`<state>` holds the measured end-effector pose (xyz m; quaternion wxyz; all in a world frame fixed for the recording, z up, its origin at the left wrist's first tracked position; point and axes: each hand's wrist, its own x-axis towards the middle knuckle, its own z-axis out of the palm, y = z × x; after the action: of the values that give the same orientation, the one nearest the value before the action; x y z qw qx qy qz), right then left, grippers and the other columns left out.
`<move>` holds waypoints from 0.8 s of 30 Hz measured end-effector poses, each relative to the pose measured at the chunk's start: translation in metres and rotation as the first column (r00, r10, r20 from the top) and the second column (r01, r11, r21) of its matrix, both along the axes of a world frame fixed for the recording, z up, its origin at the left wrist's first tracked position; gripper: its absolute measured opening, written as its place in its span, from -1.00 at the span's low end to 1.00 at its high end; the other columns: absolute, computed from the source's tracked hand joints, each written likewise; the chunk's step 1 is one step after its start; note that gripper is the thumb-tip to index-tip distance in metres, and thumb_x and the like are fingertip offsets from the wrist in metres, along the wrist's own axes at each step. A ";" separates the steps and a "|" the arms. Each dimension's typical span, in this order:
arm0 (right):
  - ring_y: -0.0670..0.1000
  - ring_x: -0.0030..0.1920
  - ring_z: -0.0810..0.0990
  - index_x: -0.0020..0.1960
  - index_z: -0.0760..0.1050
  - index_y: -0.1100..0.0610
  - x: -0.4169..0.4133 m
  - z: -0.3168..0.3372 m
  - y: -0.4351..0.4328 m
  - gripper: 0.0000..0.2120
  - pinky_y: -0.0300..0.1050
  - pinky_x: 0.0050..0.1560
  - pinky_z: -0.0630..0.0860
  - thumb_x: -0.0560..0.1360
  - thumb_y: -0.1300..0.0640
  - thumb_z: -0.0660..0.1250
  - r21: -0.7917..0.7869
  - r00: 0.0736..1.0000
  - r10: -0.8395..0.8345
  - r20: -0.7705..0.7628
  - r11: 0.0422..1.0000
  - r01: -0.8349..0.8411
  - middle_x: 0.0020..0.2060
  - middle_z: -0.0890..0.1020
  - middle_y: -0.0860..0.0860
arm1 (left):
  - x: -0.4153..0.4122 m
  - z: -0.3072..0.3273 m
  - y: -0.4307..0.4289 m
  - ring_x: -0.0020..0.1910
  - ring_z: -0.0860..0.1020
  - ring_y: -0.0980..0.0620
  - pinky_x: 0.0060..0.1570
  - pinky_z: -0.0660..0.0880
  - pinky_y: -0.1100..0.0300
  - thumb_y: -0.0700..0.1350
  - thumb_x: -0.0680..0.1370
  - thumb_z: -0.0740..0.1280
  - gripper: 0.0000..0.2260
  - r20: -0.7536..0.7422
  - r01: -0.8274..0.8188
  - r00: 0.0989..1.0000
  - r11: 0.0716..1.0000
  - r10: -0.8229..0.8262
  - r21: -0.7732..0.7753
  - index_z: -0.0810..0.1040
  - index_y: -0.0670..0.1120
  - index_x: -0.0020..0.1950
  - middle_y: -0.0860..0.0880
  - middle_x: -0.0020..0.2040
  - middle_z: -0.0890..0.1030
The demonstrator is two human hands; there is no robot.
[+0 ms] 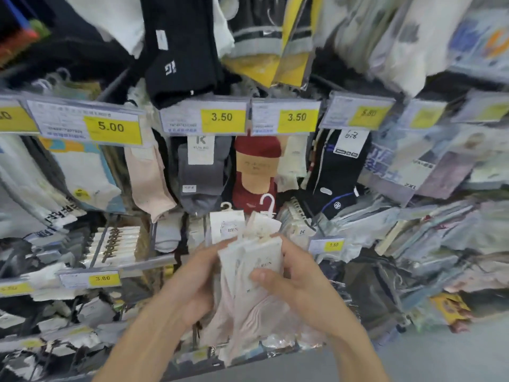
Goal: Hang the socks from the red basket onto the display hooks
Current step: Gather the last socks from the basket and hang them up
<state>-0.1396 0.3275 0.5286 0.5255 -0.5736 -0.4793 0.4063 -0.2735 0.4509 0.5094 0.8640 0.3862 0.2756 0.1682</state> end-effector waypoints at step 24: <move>-0.41 0.09 0.54 0.24 0.47 0.12 0.171 0.044 0.098 -0.66 -0.44 0.20 0.43 0.52 0.38 0.36 0.339 0.848 -0.527 0.049 0.808 0.482 0.14 0.63 -0.16 | 0.101 0.033 0.016 -0.39 0.71 -0.10 -0.49 0.57 0.18 -0.28 0.42 0.37 -0.78 -0.163 -0.254 0.950 0.963 0.266 0.093 0.77 -0.05 -0.30 -0.20 -0.23 0.74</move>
<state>0.0309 0.4252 0.5726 0.6636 -0.6167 -0.4034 0.1289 -0.1729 0.4668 0.5421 0.7928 0.3901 0.3923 0.2558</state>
